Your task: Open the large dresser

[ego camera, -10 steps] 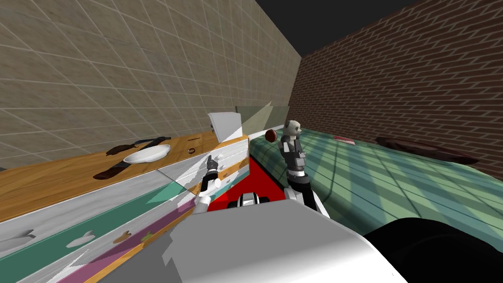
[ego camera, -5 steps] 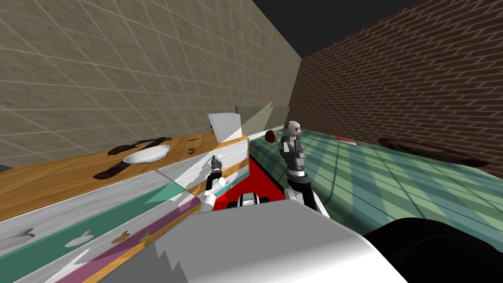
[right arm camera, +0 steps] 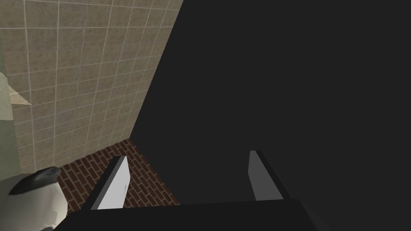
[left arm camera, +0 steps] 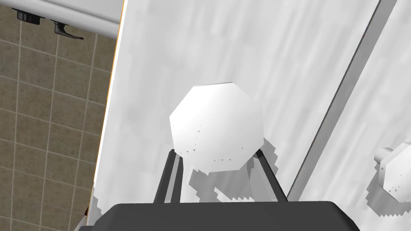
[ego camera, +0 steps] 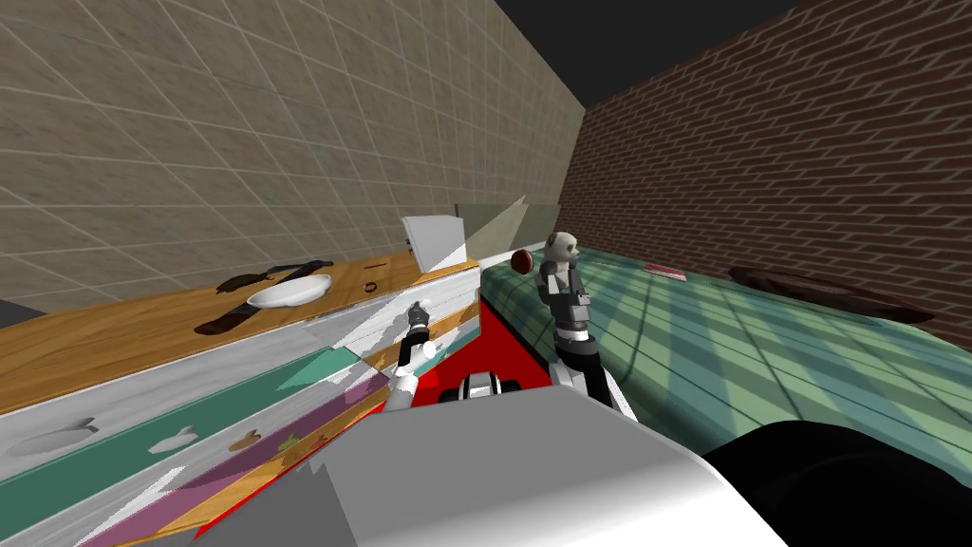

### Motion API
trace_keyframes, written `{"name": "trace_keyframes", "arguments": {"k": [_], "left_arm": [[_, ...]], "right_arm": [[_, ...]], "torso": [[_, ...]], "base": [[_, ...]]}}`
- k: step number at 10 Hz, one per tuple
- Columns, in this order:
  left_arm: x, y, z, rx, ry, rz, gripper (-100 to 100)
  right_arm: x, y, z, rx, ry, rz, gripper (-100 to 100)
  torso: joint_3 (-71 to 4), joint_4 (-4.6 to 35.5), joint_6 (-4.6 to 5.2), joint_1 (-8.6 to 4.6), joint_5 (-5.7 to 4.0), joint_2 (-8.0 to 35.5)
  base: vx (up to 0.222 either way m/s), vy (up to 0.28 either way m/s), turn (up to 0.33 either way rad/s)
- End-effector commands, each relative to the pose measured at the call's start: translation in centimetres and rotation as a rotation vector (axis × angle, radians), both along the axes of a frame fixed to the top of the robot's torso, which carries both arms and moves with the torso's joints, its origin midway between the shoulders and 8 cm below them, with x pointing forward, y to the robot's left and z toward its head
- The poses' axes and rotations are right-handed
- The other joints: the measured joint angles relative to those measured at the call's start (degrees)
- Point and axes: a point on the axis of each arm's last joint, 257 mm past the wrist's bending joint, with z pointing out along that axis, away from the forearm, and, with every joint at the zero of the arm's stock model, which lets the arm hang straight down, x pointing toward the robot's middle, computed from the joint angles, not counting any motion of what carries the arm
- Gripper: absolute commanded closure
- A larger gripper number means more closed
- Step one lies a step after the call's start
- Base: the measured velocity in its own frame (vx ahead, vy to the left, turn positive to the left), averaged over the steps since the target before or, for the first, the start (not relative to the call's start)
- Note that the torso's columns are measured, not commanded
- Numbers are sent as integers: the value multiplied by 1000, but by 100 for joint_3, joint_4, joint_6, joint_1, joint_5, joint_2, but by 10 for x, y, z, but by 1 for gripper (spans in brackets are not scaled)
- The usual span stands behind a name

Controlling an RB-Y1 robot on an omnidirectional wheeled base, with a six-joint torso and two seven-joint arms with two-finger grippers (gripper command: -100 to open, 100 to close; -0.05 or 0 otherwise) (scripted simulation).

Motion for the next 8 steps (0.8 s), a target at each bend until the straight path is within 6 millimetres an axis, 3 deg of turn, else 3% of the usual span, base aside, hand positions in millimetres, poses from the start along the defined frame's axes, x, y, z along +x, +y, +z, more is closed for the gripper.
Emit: {"name": "trace_keyframes", "arguments": {"k": [1, 8], "left_arm": [[2, -6, 3, 0, 1, -8, 100], [-3, -9, -3, -1, 14, -11, 100]], "right_arm": [[0, 0, 0, 0, 0, 0, 0], [0, 0, 0, 0, 0, 0, 0]], "torso": [[-2, 5, -3, 0, -3, -2], [-22, 10, 2, 20, -4, -40]], "base": [[-214, -129, 29], [-130, -73, 9]]}}
